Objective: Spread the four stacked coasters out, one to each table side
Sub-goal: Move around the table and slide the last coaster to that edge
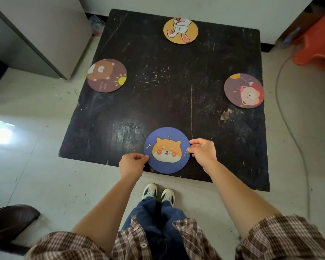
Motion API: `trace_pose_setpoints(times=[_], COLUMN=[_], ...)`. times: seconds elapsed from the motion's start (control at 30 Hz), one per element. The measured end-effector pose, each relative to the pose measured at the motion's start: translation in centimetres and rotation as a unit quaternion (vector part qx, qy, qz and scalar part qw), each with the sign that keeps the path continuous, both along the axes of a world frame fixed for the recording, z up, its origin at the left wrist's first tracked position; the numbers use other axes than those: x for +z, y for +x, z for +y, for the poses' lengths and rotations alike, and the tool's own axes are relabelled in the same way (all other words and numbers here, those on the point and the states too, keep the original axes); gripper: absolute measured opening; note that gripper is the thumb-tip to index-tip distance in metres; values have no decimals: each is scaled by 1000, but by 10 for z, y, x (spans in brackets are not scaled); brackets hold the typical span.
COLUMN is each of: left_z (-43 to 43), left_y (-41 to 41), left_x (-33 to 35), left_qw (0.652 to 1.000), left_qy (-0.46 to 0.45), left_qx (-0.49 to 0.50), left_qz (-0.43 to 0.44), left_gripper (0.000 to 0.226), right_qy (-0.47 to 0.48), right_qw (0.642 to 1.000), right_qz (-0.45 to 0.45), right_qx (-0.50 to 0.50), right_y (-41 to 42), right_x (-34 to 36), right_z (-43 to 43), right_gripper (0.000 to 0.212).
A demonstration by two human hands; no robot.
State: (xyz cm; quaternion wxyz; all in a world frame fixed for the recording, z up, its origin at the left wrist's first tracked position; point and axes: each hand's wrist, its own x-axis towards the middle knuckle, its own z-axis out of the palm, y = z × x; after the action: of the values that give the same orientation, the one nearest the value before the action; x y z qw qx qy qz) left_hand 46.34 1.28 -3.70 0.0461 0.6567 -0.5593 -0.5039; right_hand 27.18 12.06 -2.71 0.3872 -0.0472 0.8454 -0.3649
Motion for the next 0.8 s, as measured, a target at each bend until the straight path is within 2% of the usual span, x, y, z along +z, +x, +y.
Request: trace_pose_setpoints(times=[0.13, 0.33, 0.8], left_z=[0, -1, -2], left_y=[0, 1, 1], left_x=[-1, -2, -7], left_qw=[1000, 1000, 998], left_qy=[3, -7, -26], left_qx=[-7, -18, -44], left_qz=[-5, -7, -21], left_gripper=[22, 9, 10], right_qy=[7, 21, 48], right_qw=[1000, 999, 989], right_qz=[17, 47, 129], right_qx=[-6, -3, 60], right_y=[2, 6, 20], right_x=[0, 1, 0], right_z=[1, 2, 2], right_gripper=[26, 25, 29])
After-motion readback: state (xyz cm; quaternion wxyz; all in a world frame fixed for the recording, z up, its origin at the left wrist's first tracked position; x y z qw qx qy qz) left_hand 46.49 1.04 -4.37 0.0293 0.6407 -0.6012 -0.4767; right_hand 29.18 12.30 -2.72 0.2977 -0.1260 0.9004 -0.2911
